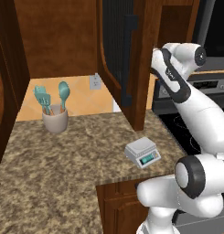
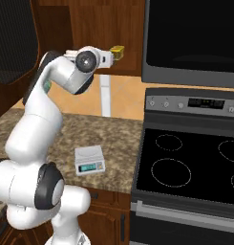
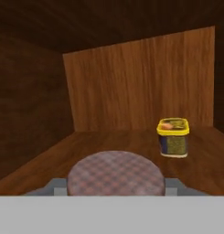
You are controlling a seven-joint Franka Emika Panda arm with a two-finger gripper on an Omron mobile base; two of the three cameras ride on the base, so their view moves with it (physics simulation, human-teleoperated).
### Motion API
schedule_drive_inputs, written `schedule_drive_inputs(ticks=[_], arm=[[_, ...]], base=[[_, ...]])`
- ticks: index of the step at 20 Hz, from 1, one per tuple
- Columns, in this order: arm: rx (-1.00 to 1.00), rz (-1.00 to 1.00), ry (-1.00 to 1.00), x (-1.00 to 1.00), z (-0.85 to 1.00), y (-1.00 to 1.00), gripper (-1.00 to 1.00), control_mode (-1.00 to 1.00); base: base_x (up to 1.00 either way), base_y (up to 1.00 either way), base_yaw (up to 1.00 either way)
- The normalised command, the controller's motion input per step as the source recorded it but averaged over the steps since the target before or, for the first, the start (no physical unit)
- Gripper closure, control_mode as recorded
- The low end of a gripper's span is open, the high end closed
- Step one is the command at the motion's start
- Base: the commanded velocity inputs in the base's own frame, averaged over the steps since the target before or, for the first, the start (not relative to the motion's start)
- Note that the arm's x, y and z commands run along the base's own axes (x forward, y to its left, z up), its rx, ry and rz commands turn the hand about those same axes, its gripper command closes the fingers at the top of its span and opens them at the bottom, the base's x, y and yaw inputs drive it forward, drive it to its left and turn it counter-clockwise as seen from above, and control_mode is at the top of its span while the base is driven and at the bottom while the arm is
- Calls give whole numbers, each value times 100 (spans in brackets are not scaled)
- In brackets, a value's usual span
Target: Pick the jam and place it on the digital scale for weighing, and close the cabinet.
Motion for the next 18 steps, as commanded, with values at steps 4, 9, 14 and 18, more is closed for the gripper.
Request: schedule_drive_inputs(ticks=[4,9,14,18], arm=[[2,25,-8,-100,-2,-64,100,-100],[0,31,-4,-100,-22,-65,100,-100],[0,42,0,-99,-92,-46,100,-100],[0,58,0,-43,-100,-18,100,-100]], base=[[0,0,0],[0,0,0],[0,0,0],[0,0,0]])
